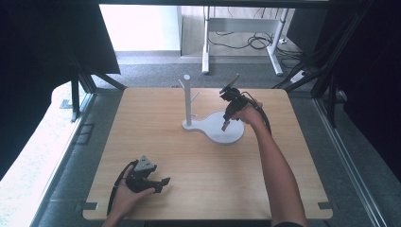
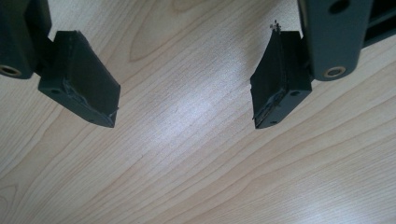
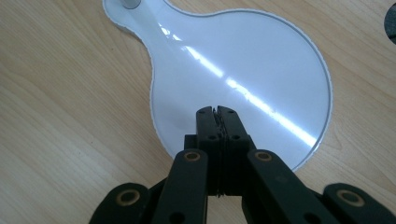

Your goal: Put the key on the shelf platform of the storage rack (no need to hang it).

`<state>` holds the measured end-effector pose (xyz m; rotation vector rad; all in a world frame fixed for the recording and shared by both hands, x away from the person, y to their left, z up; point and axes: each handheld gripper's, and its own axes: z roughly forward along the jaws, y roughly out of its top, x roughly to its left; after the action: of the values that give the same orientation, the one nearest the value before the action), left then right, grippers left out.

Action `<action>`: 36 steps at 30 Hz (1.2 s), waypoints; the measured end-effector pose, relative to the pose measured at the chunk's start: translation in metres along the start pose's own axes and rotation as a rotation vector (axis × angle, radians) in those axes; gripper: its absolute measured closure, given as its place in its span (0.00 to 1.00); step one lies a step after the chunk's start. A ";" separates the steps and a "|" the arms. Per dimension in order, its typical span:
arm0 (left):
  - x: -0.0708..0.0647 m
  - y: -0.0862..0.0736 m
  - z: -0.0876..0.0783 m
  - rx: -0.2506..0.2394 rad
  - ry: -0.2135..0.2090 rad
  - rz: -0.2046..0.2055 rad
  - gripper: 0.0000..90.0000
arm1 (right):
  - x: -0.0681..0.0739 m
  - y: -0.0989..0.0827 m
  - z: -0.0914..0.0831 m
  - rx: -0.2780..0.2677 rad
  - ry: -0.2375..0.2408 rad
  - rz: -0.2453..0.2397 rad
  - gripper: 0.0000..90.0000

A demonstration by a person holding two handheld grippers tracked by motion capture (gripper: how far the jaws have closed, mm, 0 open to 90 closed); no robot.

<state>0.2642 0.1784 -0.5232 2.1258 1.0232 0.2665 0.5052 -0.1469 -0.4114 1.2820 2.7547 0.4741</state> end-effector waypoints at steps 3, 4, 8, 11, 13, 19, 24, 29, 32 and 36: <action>0.000 0.000 -0.001 -0.004 0.002 -0.005 0.27 | -0.001 0.000 0.006 0.007 -0.006 0.002 1.00; 0.000 0.000 -0.001 -0.004 0.001 0.002 0.27 | -0.001 0.000 0.007 0.011 -0.007 0.003 1.00; -0.001 0.000 0.000 -0.003 -0.001 0.004 0.27 | -0.002 0.002 0.010 0.002 -0.009 0.008 1.00; -0.001 0.000 0.000 -0.001 -0.002 0.003 0.27 | -0.004 0.003 0.012 -0.002 -0.005 0.018 1.00; -0.001 0.000 0.000 -0.003 -0.003 0.005 0.27 | -0.004 0.004 0.015 -0.001 -0.004 0.023 1.00; -0.001 0.001 0.000 -0.004 -0.001 0.005 0.27 | -0.006 0.006 0.025 -0.011 0.000 0.025 1.00; -0.002 0.001 0.000 -0.002 -0.002 0.005 0.27 | -0.007 0.006 0.031 -0.013 -0.007 0.028 1.00; -0.002 0.000 0.001 -0.001 -0.002 0.008 0.27 | -0.007 0.007 0.037 -0.003 -0.024 0.027 1.00; -0.002 0.000 0.001 -0.002 -0.003 0.008 0.27 | -0.007 0.007 0.041 -0.002 -0.025 0.028 1.00; -0.001 0.000 0.001 0.002 -0.002 0.009 0.27 | -0.009 0.006 0.048 0.005 -0.018 0.031 0.99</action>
<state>0.2639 0.1768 -0.5234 2.1324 1.0133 0.2685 0.5243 -0.1383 -0.4561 1.3253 2.7266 0.4555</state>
